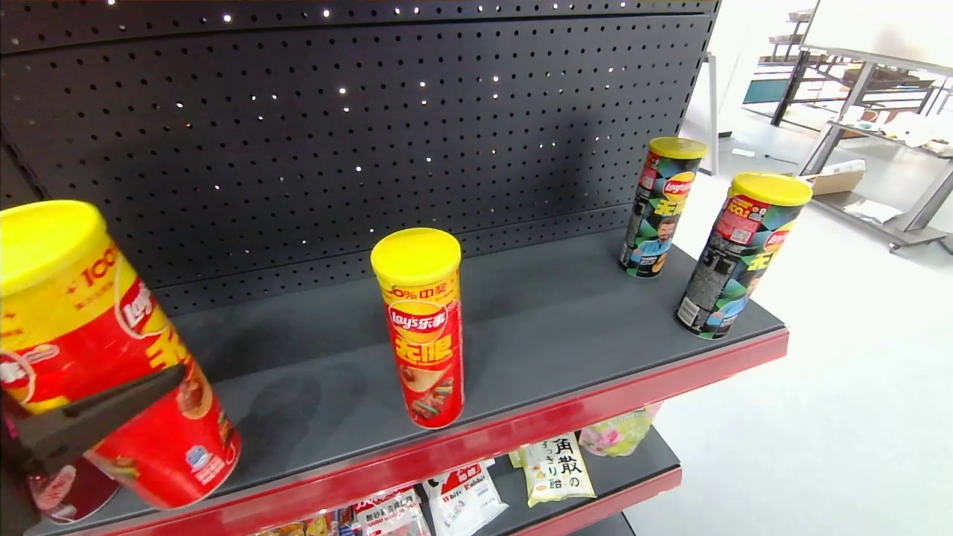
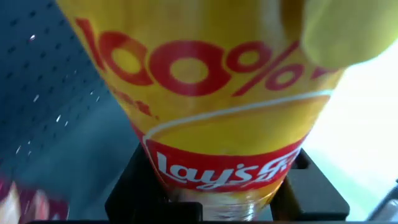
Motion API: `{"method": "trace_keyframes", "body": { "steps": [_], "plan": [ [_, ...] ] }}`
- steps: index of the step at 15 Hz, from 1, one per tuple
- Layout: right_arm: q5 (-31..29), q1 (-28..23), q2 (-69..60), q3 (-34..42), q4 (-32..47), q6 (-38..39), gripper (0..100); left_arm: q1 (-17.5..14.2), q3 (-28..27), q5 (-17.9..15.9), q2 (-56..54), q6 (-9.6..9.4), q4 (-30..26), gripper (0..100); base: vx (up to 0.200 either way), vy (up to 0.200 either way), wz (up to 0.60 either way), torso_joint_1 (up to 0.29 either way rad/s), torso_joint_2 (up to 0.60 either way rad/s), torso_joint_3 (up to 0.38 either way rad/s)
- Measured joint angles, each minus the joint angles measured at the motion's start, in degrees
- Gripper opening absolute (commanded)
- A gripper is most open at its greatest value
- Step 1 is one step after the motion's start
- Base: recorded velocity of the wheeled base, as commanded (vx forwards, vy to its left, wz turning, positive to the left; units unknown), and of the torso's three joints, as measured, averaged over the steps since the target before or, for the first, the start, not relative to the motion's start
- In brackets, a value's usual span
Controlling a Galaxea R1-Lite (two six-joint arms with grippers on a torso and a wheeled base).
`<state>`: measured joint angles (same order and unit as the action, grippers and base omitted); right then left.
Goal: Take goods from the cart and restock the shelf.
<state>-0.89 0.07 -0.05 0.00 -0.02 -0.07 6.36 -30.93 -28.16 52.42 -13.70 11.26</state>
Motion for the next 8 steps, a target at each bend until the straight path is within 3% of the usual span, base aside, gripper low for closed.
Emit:
{"method": "trace_keyframes", "body": {
  "steps": [4, 8],
  "plan": [
    [0.0, 0.0, 0.0, 0.0, 0.0, 0.0, 100, 4.35, -4.55, 2.38, 14.17, 0.05, 7.7, 0, 0.0, 0.0, 0.0, 0.0, 0.0, 0.0],
    [0.0, 0.0, 0.0, 0.0, 0.0, 0.0, 100, 7.66, -13.36, 2.84, 29.7, 0.24, 12.81, 0, 0.0, 0.0, 0.0, 0.0, 0.0, 0.0]
  ]
}}
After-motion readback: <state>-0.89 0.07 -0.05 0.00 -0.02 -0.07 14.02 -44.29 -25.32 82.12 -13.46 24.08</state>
